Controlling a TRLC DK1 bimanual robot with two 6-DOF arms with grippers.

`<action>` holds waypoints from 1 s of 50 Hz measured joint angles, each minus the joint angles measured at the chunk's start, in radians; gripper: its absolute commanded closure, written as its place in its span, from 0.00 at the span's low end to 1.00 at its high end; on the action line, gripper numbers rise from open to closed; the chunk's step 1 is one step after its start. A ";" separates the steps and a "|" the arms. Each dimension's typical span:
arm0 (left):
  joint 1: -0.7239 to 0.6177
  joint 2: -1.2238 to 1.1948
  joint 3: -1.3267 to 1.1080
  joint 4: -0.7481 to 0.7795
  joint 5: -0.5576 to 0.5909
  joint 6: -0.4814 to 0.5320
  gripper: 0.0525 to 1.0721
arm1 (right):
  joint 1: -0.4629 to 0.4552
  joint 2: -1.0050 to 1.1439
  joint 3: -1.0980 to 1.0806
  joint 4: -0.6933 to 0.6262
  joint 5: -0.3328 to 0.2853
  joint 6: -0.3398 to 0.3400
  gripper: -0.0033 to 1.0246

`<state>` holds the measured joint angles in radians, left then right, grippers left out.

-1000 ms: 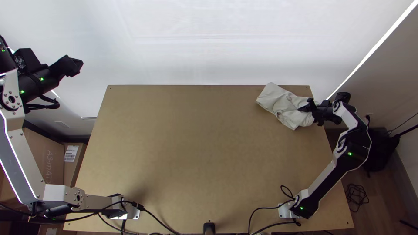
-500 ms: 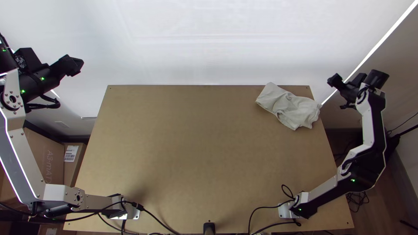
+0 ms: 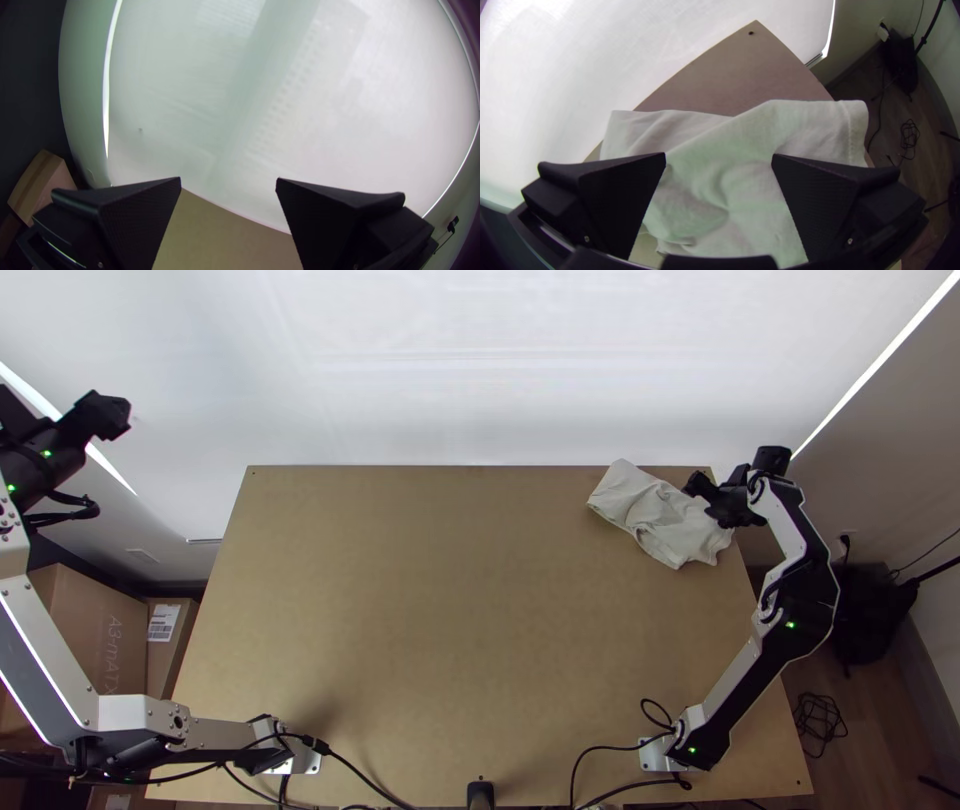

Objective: Fold the t-shirt

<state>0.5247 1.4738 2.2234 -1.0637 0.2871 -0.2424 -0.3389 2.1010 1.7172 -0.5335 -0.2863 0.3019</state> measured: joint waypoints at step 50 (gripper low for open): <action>0.155 -0.922 -1.162 0.776 -0.004 0.034 0.04 | -0.077 -1.502 -0.524 0.133 0.089 -0.117 0.05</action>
<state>0.6796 0.5514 1.0618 -0.2878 0.2829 -0.2081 -0.4156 0.5991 1.1934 -0.4007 -0.1978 0.1852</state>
